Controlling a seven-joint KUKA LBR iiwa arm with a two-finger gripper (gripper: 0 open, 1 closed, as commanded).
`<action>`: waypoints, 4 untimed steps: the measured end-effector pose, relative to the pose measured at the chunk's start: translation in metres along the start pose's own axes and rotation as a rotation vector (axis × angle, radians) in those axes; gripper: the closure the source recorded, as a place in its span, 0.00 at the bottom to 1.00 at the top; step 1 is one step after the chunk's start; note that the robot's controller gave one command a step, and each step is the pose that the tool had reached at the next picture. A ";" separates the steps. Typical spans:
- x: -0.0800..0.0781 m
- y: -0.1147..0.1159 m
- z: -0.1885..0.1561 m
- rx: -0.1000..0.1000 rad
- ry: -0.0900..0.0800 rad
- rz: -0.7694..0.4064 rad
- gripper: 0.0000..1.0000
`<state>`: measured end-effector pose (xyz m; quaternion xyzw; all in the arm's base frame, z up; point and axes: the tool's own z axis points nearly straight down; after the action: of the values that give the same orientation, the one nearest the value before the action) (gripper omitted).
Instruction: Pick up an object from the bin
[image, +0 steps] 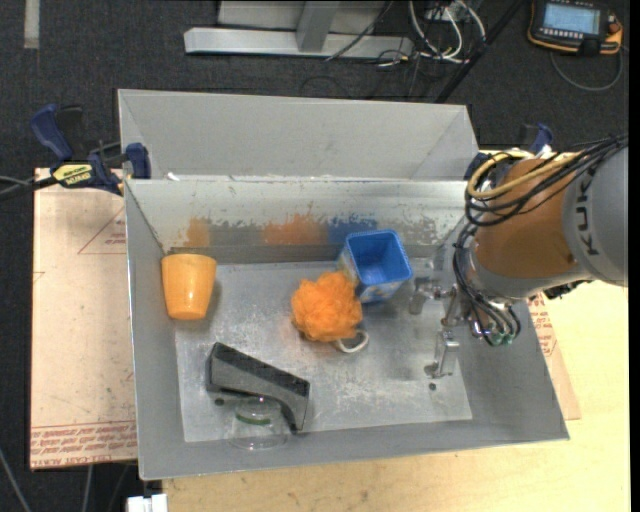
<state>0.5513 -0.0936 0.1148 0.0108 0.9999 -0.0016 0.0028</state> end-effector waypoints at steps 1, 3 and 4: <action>-0.012 0.033 0.024 -0.009 0.007 0.030 0.00; -0.052 0.068 0.040 -0.006 0.003 0.161 0.00; -0.016 0.070 0.043 -0.002 0.001 0.219 0.00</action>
Offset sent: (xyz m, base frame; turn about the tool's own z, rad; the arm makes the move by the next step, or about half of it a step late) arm 0.0661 0.0649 -0.0448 0.0482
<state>0.5687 -0.0240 0.0715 0.1199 0.9928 -0.0004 0.0025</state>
